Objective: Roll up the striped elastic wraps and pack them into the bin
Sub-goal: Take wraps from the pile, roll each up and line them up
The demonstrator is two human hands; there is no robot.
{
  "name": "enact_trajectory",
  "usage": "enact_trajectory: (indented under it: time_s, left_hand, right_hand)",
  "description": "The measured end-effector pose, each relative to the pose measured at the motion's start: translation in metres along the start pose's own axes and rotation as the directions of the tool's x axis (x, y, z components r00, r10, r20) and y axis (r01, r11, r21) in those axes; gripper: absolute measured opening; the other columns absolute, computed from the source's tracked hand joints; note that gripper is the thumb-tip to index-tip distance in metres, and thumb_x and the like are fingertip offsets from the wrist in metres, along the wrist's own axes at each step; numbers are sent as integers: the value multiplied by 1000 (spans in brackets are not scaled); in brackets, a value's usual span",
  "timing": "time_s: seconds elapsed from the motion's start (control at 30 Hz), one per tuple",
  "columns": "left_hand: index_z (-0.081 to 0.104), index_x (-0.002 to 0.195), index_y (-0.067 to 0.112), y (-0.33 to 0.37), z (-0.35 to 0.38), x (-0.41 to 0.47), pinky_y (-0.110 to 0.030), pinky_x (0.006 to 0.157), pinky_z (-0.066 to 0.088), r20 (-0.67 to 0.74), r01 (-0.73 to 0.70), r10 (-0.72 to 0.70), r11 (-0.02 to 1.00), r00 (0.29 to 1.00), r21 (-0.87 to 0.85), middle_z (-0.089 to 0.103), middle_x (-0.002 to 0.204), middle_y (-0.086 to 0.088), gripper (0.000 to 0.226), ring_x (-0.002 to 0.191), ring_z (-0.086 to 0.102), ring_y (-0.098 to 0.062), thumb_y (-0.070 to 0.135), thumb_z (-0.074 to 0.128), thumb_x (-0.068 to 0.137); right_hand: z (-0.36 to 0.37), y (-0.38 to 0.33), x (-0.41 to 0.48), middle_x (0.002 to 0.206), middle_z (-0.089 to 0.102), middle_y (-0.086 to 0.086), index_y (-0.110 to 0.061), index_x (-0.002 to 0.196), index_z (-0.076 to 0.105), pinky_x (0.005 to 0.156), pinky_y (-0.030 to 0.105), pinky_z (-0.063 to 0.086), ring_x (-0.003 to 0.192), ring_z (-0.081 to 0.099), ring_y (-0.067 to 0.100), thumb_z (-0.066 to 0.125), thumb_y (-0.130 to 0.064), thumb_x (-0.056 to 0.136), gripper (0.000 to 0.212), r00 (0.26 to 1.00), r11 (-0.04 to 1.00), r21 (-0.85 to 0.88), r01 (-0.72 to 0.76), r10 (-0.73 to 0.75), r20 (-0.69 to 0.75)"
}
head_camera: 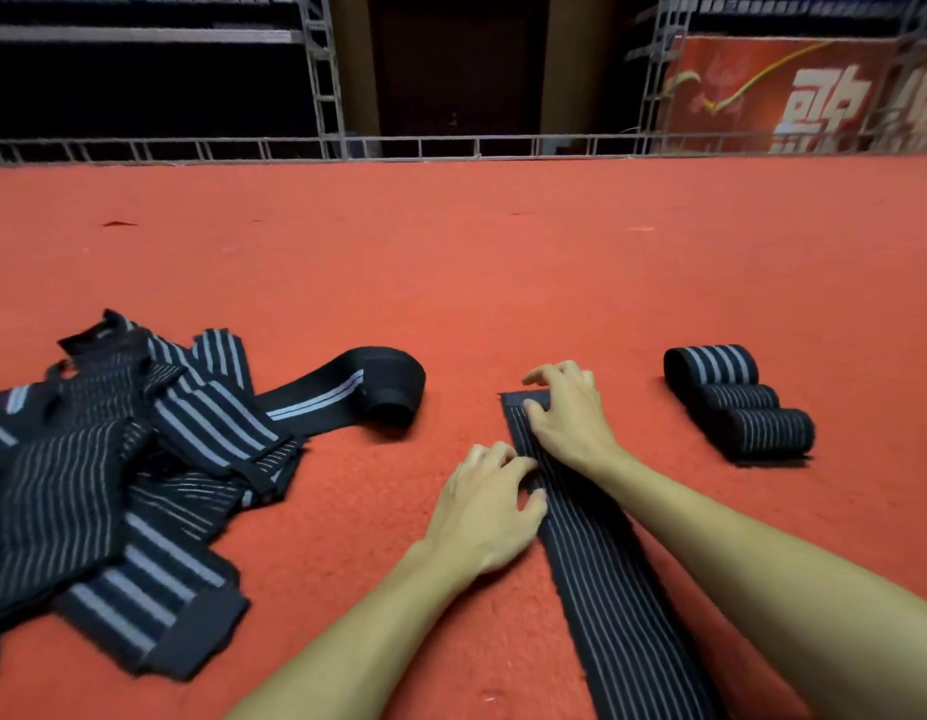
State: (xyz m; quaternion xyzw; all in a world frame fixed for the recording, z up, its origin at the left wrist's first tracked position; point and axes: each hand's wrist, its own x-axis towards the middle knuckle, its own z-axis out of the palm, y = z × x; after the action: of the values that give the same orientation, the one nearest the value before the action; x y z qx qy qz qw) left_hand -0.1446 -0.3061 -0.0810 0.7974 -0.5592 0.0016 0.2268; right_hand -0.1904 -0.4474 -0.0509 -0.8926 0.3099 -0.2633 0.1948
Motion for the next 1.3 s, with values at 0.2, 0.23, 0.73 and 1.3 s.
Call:
enact_trajectory:
  time_s: [0.2,0.23,0.73,1.3]
  left_hand:
    - [61,114,26,-51,-63,-29,-35,98,39,101,-52,48,998,994,35,59,118,7,26,113,53,-14,27,47,92]
    - [62,111,27,-66,-75,-34,-33,98,39,62,-32,27,996,998,85,59,115,8,25,111,53,-14,26,47,92]
    - [55,120,29,-150,-98,-65,-31,104,24,-143,182,-149,948,979,260,52,121,11,31,118,45,-11,29,42,92]
    - [19,150,20,-18,-103,-21,-30,115,18,-83,131,-187,886,979,-445,20,153,-2,86,142,18,-17,-2,61,79]
  right_hand:
    - [8,-71,7,123,62,12,-8,126,55,95,27,36,115,56,24,55,-33,95,39,974,991,129,-33,3,226]
    - [14,-80,10,126,61,13,-9,129,52,95,27,37,114,56,24,53,-36,96,43,966,989,139,-55,18,257]
    - [42,-115,39,113,47,2,-18,128,50,90,25,40,105,48,17,82,-30,66,71,961,984,51,172,-179,212]
    - [-91,-52,-34,104,50,0,-17,114,55,91,40,45,97,51,15,75,-8,62,57,922,914,136,383,-388,11]
